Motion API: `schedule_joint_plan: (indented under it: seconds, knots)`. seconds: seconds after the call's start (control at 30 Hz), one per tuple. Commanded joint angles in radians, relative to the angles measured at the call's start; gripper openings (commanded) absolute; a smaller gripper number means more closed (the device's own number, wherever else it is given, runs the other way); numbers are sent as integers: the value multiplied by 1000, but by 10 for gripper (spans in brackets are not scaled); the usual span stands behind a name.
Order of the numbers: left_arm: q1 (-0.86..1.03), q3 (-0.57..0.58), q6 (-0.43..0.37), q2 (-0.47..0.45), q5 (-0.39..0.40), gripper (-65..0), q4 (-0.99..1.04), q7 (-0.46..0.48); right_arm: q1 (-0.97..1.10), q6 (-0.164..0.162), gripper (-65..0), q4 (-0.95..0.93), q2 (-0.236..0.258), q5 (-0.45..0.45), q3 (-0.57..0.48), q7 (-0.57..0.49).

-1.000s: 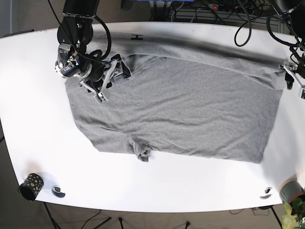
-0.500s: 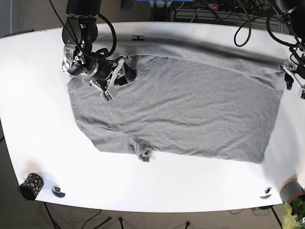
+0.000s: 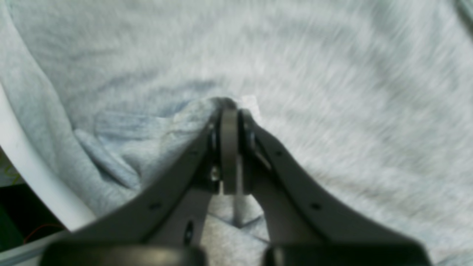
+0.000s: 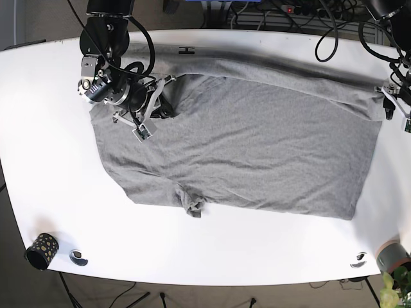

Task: Fold the T-shirt properly
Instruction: 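Grasp the shirt edge with the right gripper and pull it taut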

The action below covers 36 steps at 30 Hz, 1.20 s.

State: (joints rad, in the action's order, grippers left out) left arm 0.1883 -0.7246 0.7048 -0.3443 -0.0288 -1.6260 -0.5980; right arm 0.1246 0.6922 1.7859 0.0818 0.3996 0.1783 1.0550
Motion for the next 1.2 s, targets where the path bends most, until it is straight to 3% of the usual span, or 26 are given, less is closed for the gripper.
schedule_joint_plan:
  seconds: [0.0,0.27,0.57,0.73,0.9,0.93,1.0,1.17]
  knots:
    - [-6,-3,-7,-23,8,-318,-15,19,-36,6,-650,16,22,15,5,-15]
    - [-6,27,-7,-25,5,-318,-15,19,-190,6,-650,-97,54,15,5,-15]
    - [-6,32,-7,-25,2,-318,-15,19,-311,6,-650,-261,54,14,3,-23]
    - [-6,32,-7,-25,2,-318,-15,19,-354,6,-650,-337,72,14,0,-106]
    - [-11,33,-7,-25,2,-318,-15,19,-414,6,-650,-432,74,14,0,-120]
    - [-13,33,-7,-25,2,-317,-15,19,-421,6,-628,-441,74,14,0,-120]
    - [-13,33,-7,-25,2,-315,-15,19,-428,6,-518,-443,82,14,0,-118]
    - [-45,35,-7,-20,7,-311,-15,17,-380,6,-178,-367,129,15,8,-115]
